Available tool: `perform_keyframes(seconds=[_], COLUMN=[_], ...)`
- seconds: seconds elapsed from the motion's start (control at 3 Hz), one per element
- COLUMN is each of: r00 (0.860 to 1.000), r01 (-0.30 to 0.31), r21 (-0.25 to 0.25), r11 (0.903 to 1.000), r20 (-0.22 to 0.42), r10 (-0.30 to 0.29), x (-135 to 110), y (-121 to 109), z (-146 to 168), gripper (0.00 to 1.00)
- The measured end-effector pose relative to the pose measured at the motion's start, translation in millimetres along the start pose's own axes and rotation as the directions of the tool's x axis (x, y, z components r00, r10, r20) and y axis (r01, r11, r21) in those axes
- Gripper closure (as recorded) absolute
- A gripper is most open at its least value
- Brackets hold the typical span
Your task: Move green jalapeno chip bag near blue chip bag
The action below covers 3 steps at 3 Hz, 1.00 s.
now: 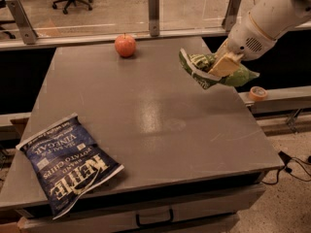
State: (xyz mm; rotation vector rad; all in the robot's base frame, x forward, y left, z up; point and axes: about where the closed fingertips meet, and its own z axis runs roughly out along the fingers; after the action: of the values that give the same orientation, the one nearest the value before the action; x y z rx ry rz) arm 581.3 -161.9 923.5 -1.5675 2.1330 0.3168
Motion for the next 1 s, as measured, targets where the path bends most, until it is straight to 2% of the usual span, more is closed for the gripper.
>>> perform_keyframes(seconds=[0.33,0.67,1.0], r00=[1.0,0.994,0.96], r01=[0.001,0.11,0.275], r21=[-0.011,-0.09,-0.208], r11=[0.9999,0.9898,0.9388], r20=[0.0,0.036,0.11], r10=[-0.001,-0.107,-0.257], x=[1,-29,-78], y=[1,26,71], z=[7,38,81], gripper=[1.0,1.0,1.0])
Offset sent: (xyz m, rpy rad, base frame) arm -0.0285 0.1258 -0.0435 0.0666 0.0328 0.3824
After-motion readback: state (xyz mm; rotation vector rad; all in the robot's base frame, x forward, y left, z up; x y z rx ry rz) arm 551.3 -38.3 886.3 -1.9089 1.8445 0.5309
